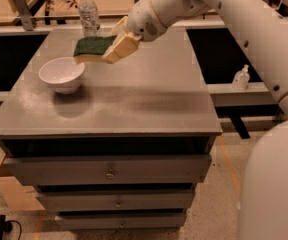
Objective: Place sponge into white bowl
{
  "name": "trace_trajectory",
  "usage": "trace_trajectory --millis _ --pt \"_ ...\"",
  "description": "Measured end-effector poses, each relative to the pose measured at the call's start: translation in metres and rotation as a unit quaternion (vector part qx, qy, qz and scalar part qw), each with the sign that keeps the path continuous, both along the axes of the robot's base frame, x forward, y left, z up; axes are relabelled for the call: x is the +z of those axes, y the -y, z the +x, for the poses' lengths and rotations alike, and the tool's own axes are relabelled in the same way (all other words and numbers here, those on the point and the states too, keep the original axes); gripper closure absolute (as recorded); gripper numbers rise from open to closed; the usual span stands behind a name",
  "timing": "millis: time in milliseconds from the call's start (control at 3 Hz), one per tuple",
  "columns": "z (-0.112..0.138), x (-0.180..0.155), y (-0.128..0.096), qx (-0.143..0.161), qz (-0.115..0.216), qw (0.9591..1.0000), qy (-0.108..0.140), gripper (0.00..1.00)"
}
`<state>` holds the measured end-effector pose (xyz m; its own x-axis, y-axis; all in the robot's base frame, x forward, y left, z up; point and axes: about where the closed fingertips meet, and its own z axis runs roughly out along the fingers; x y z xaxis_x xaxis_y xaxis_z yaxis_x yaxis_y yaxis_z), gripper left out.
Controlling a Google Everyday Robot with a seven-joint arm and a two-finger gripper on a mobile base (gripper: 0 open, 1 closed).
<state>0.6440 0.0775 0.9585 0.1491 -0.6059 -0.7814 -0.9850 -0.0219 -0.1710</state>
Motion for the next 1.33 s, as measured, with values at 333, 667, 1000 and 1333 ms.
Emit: trace_trajectory --millis 333,667,1000,1333 --pt "0.005 -0.009 -0.027 0.028 -0.058 0.9979 -0.003 1.00" --pt "0.007 -0.018 -0.050 0.046 -0.116 0.9922 0.008 1.00" --pt "0.009 -0.022 -0.069 0.057 -0.156 0.9858 0.024 0.82" --pt "0.016 -0.026 -0.088 0.052 -0.192 0.9791 0.042 0.51"
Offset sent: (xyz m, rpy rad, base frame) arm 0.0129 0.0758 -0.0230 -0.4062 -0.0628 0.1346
